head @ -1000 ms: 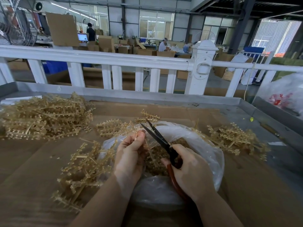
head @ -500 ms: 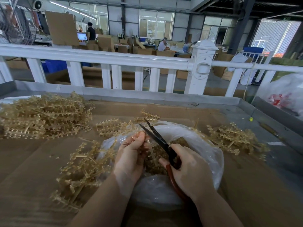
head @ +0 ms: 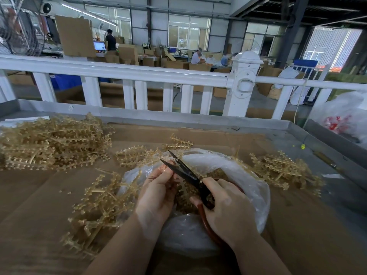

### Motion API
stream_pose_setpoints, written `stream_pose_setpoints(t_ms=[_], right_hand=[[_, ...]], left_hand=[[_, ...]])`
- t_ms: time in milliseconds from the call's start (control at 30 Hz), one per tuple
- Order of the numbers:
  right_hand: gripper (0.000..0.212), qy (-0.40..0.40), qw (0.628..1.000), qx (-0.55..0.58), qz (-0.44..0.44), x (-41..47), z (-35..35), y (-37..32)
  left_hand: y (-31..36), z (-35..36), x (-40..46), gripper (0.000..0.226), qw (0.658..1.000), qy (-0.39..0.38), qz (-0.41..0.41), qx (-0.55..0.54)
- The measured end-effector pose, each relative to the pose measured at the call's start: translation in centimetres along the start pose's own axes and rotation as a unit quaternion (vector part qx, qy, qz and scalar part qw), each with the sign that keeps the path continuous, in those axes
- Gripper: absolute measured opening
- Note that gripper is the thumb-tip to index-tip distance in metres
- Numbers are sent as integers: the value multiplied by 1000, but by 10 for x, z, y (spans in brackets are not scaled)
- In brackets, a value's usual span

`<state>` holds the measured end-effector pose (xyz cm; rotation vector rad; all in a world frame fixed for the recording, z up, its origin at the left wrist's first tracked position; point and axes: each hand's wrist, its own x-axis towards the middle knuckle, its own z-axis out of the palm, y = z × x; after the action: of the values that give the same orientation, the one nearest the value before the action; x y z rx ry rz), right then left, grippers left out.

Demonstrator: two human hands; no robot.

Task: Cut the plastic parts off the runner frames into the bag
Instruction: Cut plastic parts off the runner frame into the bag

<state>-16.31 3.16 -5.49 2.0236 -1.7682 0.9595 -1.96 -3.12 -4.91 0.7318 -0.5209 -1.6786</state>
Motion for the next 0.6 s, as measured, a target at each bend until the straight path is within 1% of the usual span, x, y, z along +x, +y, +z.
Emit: stream_pose_setpoints(t_ms=[67,133,367,600], right_hand=[[30,-8,1000,9,5,1,0,0],[29,-14,1000,15,6,1,0,-1],[25,-20,1000,13,-2,2,-4,-4],[24,-14,1000,6,-15,3,-6,-6]], left_hand=[[0,1,0,14,1000,-27,-1,6],[-1,2,1,4,999,-46,3,12],[-2,-2,1,4,998,-62,-5,24],[-2,-1,0,4,996,-82,-15,11]])
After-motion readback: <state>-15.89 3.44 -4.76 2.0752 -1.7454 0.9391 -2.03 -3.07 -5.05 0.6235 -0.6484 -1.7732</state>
